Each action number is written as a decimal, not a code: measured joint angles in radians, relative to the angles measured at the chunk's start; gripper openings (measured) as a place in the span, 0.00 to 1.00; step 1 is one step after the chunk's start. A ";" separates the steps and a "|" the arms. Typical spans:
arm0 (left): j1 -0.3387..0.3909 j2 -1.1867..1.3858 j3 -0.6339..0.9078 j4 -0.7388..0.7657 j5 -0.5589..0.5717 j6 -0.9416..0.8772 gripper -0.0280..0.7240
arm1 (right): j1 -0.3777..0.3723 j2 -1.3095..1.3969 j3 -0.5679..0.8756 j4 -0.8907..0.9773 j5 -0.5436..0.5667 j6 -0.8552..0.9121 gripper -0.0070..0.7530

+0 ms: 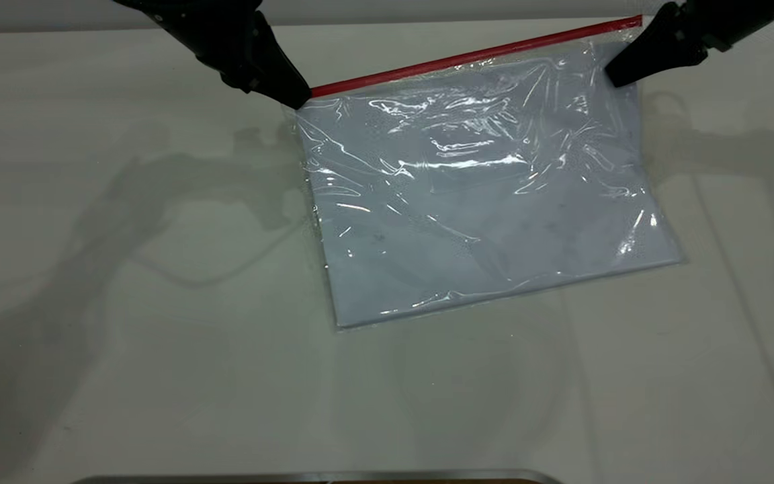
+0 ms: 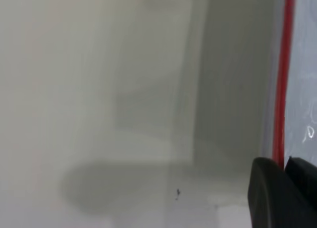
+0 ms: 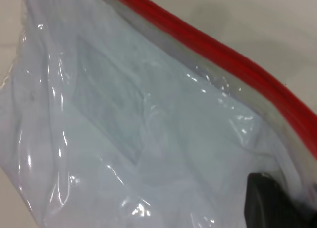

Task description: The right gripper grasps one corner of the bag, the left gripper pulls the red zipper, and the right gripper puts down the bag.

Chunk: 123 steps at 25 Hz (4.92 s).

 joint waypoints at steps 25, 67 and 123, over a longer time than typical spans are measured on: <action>0.000 -0.432 0.000 0.481 0.071 -0.894 0.90 | -0.026 -0.406 -0.230 -0.366 0.215 0.593 0.83; 0.000 -1.977 0.662 0.873 0.535 -1.483 0.81 | -0.028 -2.004 0.627 -0.479 0.303 1.136 0.77; 0.174 -2.289 1.110 0.871 0.497 -1.573 0.81 | -0.028 -2.437 1.183 -0.761 0.233 1.145 0.77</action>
